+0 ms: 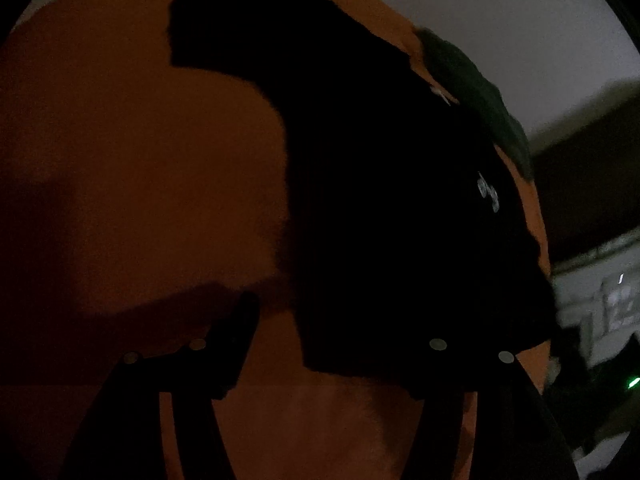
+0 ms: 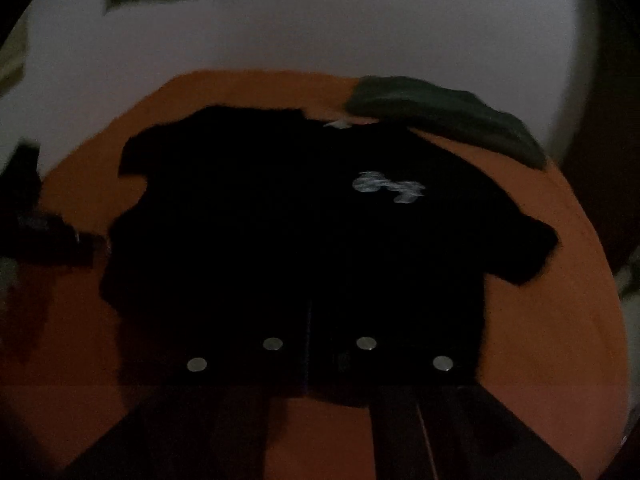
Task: Fold clothes
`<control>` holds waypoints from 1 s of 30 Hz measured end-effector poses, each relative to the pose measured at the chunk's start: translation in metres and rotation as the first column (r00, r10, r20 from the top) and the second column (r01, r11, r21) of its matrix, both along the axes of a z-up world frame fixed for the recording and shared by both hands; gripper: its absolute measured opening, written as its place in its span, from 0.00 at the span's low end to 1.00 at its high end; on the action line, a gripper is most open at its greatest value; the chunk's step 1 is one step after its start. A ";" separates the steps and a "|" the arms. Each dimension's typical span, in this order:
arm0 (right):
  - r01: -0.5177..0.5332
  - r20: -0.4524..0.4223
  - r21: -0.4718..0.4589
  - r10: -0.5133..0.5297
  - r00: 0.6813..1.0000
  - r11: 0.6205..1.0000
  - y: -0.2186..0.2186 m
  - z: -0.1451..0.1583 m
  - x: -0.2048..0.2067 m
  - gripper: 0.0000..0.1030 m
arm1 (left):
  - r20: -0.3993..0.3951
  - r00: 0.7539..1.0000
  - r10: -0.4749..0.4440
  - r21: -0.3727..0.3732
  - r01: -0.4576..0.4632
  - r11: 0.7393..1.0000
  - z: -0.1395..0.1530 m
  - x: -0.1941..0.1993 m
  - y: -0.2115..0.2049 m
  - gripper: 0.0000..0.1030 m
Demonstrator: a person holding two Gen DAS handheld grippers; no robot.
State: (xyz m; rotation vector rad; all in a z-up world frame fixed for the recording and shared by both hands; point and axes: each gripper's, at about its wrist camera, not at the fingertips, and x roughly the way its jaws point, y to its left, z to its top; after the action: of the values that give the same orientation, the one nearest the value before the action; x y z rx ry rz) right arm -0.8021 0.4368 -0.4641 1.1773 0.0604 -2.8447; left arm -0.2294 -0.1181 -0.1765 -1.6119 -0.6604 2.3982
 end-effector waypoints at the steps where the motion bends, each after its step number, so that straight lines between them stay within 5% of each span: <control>1: 0.029 -0.018 -0.024 -0.029 0.999 0.999 0.012 0.010 0.013 0.05 | -0.013 1.000 -0.024 -0.014 0.024 1.000 0.003 0.002 0.011 0.60; 10: 0.221 -0.095 -0.206 -0.245 0.965 0.953 0.091 0.069 0.082 0.04 | -0.045 0.974 -0.223 -0.119 0.216 0.969 -0.002 0.034 0.078 0.64; 17: 0.227 -0.145 -0.241 -0.267 0.953 0.943 0.105 0.103 0.097 0.04 | -0.078 0.965 -0.251 -0.191 0.233 0.954 -0.004 0.049 0.100 0.66; 23: 0.213 -0.124 -0.227 -0.245 0.962 0.950 0.113 0.102 0.097 0.04 | -0.084 0.974 -0.210 -0.221 0.187 0.957 -0.012 0.045 0.105 0.65; 25: 0.207 -0.064 -0.239 -0.228 0.972 0.949 0.116 0.089 0.095 0.04 | -0.105 0.971 -0.213 -0.264 0.179 0.948 -0.009 0.048 0.105 0.23; 26: 0.206 -0.027 -0.244 -0.219 0.975 0.948 0.117 0.080 0.094 0.07 | -0.101 0.970 -0.222 -0.285 0.186 0.940 -0.007 0.049 0.104 0.05; 27: 0.206 0.011 -0.249 -0.210 0.978 0.946 0.118 0.071 0.093 0.15 | -0.103 0.970 -0.220 -0.281 0.184 0.942 -0.005 0.052 0.102 0.05; 30: 0.223 0.129 -0.224 -0.198 0.972 0.949 0.119 0.037 0.092 0.68 | -0.146 0.975 -0.168 -0.265 0.125 0.956 0.013 0.060 0.087 0.05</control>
State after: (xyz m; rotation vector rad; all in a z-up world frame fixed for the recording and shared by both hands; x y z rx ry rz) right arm -0.7096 0.5560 -0.4273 1.3489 -0.4246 -2.8525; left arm -0.1694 -0.0312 -0.1637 -1.4642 -0.2009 2.5514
